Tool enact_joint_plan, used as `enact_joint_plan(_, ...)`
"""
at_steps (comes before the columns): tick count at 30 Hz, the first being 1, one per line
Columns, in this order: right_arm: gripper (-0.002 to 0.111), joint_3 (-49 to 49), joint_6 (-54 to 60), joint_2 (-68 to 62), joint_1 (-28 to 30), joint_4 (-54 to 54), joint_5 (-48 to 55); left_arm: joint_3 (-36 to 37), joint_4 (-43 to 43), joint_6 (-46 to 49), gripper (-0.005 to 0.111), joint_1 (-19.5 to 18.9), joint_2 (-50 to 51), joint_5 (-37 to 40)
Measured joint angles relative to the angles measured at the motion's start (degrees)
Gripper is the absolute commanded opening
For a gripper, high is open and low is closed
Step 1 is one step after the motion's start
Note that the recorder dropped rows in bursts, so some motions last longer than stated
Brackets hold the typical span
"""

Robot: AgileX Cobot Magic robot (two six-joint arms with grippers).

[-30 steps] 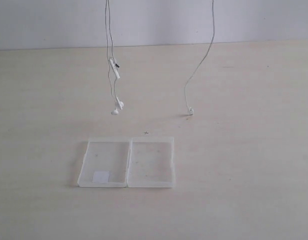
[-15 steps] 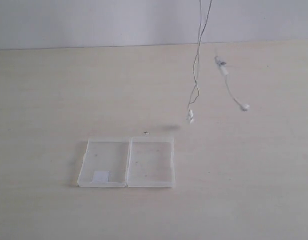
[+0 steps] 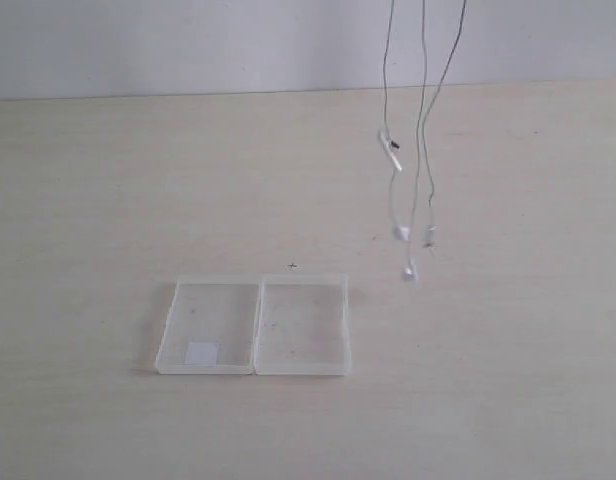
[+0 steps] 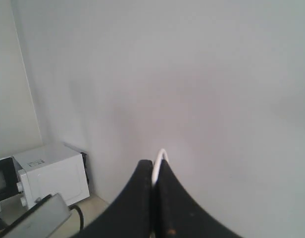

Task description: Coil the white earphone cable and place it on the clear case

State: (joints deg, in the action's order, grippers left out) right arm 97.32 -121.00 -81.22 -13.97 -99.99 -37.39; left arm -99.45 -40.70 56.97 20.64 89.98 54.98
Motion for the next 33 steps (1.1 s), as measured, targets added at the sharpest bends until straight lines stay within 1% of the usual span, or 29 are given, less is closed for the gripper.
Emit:
enact_joint_plan(3,0.0,0.0,-0.1,-0.7,0.0,-0.1,-0.4,1.1,-5.4,3.7,0.077,-0.2,0.0,2.8)
enact_joint_plan(6,0.0,0.0,-0.1,-0.9,0.0,-0.1,-1.0,3.9,-12.5,8.8,0.077,-2.5,0.0,3.8)
enact_joint_plan(10,0.0,0.0,-0.1,-0.9,0.0,-0.1,-1.6,11.1,-26.8,19.7,0.077,-9.4,0.0,5.7)
enact_joint_plan(11,0.0,0.0,-0.1,-0.9,0.0,-0.1,-1.9,15.2,-35.6,26.3,0.077,-13.4,0.4,8.5)
enact_joint_plan(12,0.0,0.0,-0.1,-0.9,0.0,-0.1,-1.9,16.8,-40.0,28.8,0.077,-15.2,0.6,9.9)
enact_joint_plan(14,0.0,0.0,-0.1,-0.9,0.0,-0.1,-2.1,20.2,-47.9,34.5,0.077,-17.8,1.6,12.8)
enact_joint_plan(15,0.0,0.0,-0.1,-0.9,0.0,-0.1,-2.3,21.3,-50.5,36.5,0.077,-18.4,2.3,13.6)
enact_joint_plan(16,0.0,0.0,-0.1,-0.9,0.0,-0.1,-2.9,23.5,-55.0,40.7,0.077,-19.0,3.6,13.9)
enact_joint_plan(17,0.0,0.0,-0.1,-0.9,0.0,-0.1,-3.1,24.6,-56.4,43.2,0.077,-19.1,4.5,14.0)
enact_joint_plan(20,0.0,0.0,-0.1,-0.9,0.0,-0.1,-3.3,25.6,-57.1,46.9,0.077,-18.5,6.5,14.3)
enact_joint_plan(24,0.0,0.0,-0.1,-0.9,0.0,-0.1,-4.3,25.7,-58.0,53.6,0.077,-14.9,9.8,14.3)
enact_joint_plan(27,0.0,0.0,-0.2,-0.9,0.0,-0.1,-5.2,25.7,-58.2,58.5,0.077,-10.8,10.8,14.0)
enact_joint_plan(30,0.0,0.0,-0.2,-0.9,0.0,-0.1,-5.9,25.7,-58.2,60.0,0.077,-8.9,11.5,12.3)
enact_joint_plan(33,0.0,0.0,-0.2,-0.9,0.0,-0.1,-6.5,25.7,-58.2,60.7,0.077,-8.3,12.5,11.2)
